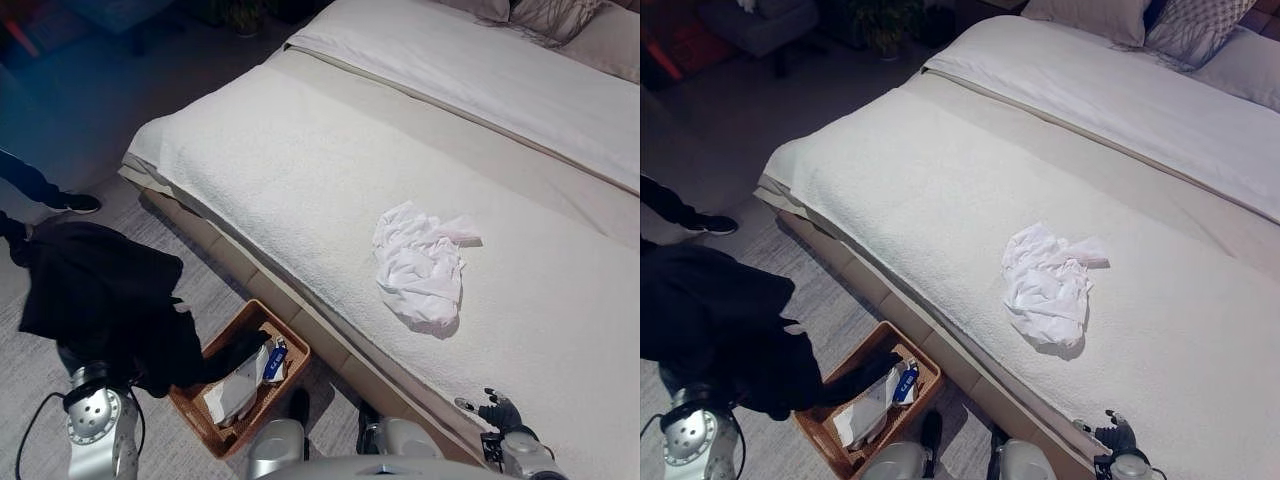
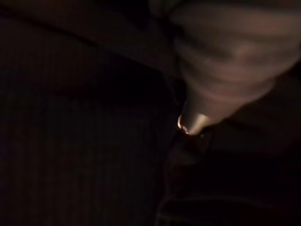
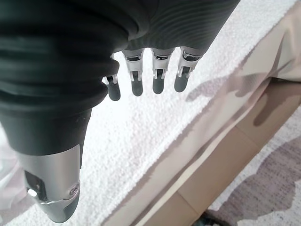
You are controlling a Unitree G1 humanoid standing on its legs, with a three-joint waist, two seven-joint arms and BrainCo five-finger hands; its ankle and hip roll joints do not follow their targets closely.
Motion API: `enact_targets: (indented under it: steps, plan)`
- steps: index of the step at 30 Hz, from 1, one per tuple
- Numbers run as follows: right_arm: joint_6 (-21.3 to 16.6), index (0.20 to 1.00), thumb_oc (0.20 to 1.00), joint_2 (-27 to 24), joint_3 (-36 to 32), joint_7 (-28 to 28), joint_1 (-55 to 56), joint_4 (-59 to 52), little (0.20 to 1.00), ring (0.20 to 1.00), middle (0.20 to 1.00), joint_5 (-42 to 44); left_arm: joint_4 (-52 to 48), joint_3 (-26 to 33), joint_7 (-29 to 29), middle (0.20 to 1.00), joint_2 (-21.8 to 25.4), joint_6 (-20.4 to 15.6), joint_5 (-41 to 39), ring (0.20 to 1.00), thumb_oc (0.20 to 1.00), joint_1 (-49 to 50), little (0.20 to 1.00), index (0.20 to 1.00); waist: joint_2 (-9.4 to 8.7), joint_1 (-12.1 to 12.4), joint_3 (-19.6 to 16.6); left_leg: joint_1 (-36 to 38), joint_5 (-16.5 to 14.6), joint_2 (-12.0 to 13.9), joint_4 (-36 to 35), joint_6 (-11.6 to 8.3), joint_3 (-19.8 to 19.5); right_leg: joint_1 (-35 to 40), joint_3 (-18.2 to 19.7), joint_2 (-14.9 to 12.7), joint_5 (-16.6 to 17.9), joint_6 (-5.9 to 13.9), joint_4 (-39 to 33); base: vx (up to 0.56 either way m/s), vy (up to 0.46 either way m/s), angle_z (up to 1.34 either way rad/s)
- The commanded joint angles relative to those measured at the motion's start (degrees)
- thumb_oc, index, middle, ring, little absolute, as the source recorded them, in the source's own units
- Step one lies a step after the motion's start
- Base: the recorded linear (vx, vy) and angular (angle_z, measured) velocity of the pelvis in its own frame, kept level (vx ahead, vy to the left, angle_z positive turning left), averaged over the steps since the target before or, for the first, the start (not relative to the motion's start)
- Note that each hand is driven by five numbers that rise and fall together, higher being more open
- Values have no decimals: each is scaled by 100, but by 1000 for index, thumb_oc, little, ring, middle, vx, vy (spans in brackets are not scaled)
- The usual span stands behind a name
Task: Pick up clothes into the bucket
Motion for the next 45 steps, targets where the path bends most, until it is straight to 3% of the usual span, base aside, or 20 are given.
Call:
enact_targets:
  steps: [1,10,14,15,17,24,26,31,35,44,45]
  plan:
    - [-174,1000,1000,-199,123,-157,-161,-122,1000,1000,1000,-93,-342,178,-137,200,306,-309,116,200,200,-71,200,200,-272,16,-113,-421,-478,5,709,-83,-107,6,141,-509,182,419,-27,0,0,0]
    - [-195,1000,1000,-206,273,-168,-331,-74,1000,1000,1000,-116,847,-458,-388,200,443,-155,166,200,200,-378,200,200,-249,-54,-63,-471,-457,23,732,-84,-74,-85,207,-499,198,424,3,-1,2,0]
    - [-251,1000,1000,-234,345,-231,-388,-182,1000,1000,1000,-122,1586,-823,-201,200,667,-56,899,200,200,-731,200,200,-253,-126,27,-556,-448,27,778,-88,-61,-210,265,-500,192,428,101,-20,9,-1]
    - [-309,1000,1000,-252,388,-289,-414,-289,1000,1000,1000,-120,1913,-1081,48,200,844,37,1603,200,200,-921,200,200,-244,-175,92,-607,-452,26,816,-81,-48,-313,301,-506,184,432,204,0,0,0]
    - [-335,1000,1000,-257,394,-310,-436,-328,1000,1000,1000,-98,2144,-1179,112,200,861,54,1734,200,200,-1037,200,200,-240,-193,122,-646,-462,21,847,-75,-36,-382,319,-510,177,433,270,-42,27,-3]
    - [-538,1000,1000,-341,488,-503,-531,-935,1000,1000,1000,37,3513,-1806,496,200,924,276,2447,200,200,-1794,200,200,-188,-437,533,-1168,-635,-65,1506,47,103,-986,629,-608,19,393,995,-56,47,-10]
    - [-590,1000,1000,-437,606,-552,-687,-1129,1000,1000,1000,56,3862,-1957,653,200,989,327,2574,200,200,-2017,200,200,-215,-515,776,-1584,-846,-76,2113,138,198,-1429,848,-619,-74,343,1468,-104,73,-8]
    - [-662,1000,1000,-547,749,-654,-929,-1332,1000,1000,1000,122,4168,-1992,855,200,1054,392,2529,200,200,-2252,200,200,-285,-562,1091,-2201,-1100,-59,2892,259,298,-2061,1143,-518,-168,291,2010,-102,54,-35]
    - [-746,1000,1000,-682,800,-785,-1086,-1574,1000,1000,1000,255,4386,-2023,1017,200,1237,415,2263,200,200,-2641,200,200,-404,-653,1443,-3115,-1276,-35,3630,306,292,-2918,1270,-427,-300,236,2597,-95,28,-15]
    - [-761,1000,1000,-808,780,-1027,-1290,-1748,1000,1000,1000,498,4640,-1914,1241,200,1363,554,1538,200,200,-3305,200,200,-540,-761,1514,-4536,-1398,-28,4367,283,192,-4243,1186,-419,-435,157,3248,-32,11,1]
    - [-771,1000,1000,-809,804,-1077,-1272,-1823,1000,1000,1000,559,4635,-1914,1315,200,1369,589,1479,200,200,-3331,200,200,-550,-748,1514,-4619,-1645,5,4555,280,159,-4331,1190,-381,-650,172,3426,0,0,0]
